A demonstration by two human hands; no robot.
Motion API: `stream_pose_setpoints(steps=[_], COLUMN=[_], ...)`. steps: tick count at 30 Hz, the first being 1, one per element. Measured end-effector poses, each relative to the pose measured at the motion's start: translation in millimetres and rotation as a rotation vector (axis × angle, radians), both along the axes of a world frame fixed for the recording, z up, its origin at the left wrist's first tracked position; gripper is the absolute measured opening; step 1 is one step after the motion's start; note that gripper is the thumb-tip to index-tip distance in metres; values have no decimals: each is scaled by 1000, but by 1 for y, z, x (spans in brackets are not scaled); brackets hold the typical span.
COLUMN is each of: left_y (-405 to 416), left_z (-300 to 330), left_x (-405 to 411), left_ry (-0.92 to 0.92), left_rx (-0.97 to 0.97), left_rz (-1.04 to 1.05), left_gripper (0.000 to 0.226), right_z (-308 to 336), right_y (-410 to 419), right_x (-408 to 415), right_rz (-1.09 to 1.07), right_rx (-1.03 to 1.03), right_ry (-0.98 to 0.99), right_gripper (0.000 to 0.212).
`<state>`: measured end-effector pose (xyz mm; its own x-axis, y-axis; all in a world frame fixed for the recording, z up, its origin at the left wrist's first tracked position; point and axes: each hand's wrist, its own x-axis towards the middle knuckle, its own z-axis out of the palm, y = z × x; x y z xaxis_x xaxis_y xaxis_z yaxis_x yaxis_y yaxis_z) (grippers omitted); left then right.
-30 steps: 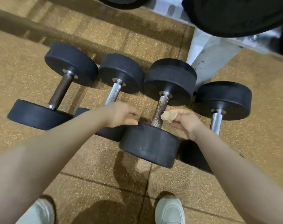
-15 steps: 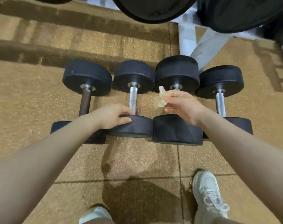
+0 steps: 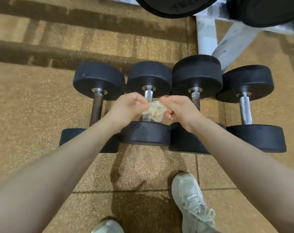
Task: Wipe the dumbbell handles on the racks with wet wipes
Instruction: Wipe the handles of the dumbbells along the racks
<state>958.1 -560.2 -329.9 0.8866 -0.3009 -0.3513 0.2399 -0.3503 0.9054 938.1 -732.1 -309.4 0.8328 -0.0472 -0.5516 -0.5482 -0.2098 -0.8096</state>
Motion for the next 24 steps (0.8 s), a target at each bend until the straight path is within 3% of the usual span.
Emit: stream_pose_setpoints(steps=[3,8,11,13,15,17,20,24], left_y=[10,12,11,11,11,10,7,-4], left_z=[-12,-18,-14,-13,-14,-16,-18,-17], left_x=[0,-4,-2,1,4,3,1,2], left_ry=[20,44,99,169,245,308,389,460], left_rx=[37,62,11,-109,-197,-239,-268,-332], left_rz=[24,59,141,239,321,349,348,358], left_gripper=[9,16,20,19,16,12,5,3], right_z=[-6,-11,-13,-13,-16,-21,-25,-25], right_y=[-5,-6,-7,-7,-6,-5,2,10], right_x=[8,9,9,12,14,15,15,13], right_rz=[-81,-232,-164,-154,-160,-150,-90,113], right_rx=[-75,541,598,525,305,52,-160,-488], right_ry=[110,127,76,88,39,-83,-267,-414], right_gripper=[37,23,14,16,11,9,12,21])
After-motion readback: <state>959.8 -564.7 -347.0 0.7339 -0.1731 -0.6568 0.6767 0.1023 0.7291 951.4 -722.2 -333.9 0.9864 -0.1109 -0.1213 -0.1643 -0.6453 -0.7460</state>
